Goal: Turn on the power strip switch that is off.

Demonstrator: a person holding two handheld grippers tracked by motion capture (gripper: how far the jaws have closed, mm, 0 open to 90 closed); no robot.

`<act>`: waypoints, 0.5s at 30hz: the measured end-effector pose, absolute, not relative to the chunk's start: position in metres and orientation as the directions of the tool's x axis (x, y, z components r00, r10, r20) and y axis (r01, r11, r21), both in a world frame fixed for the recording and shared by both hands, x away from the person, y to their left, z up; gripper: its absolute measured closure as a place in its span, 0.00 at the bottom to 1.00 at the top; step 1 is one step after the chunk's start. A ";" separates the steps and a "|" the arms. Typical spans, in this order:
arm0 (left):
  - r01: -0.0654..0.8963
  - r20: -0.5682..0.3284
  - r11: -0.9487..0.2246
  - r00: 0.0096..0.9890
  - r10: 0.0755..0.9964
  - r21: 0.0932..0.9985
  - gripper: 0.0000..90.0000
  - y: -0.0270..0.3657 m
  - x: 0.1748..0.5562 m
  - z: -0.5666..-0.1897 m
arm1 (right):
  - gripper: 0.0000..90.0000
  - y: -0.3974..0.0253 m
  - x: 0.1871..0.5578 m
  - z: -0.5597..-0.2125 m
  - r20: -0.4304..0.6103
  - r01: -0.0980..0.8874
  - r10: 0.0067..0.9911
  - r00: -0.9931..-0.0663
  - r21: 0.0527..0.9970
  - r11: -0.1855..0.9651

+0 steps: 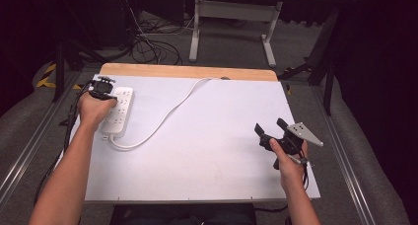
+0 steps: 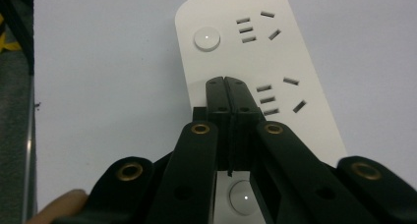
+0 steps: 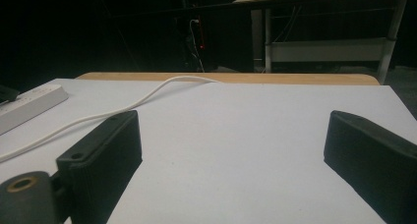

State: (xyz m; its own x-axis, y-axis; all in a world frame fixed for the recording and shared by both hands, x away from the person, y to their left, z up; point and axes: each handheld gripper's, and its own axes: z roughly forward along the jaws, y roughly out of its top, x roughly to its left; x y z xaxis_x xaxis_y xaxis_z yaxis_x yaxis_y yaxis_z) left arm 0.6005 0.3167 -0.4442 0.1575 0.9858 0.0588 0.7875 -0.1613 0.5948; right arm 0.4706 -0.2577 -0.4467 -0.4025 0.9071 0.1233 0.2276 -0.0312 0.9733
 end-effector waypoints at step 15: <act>0.785 0.038 -0.145 0.153 0.988 0.603 1.00 0.319 0.600 -0.444 | 0.09 -0.255 0.473 -0.447 0.121 0.229 0.904 -0.411 0.973 -0.026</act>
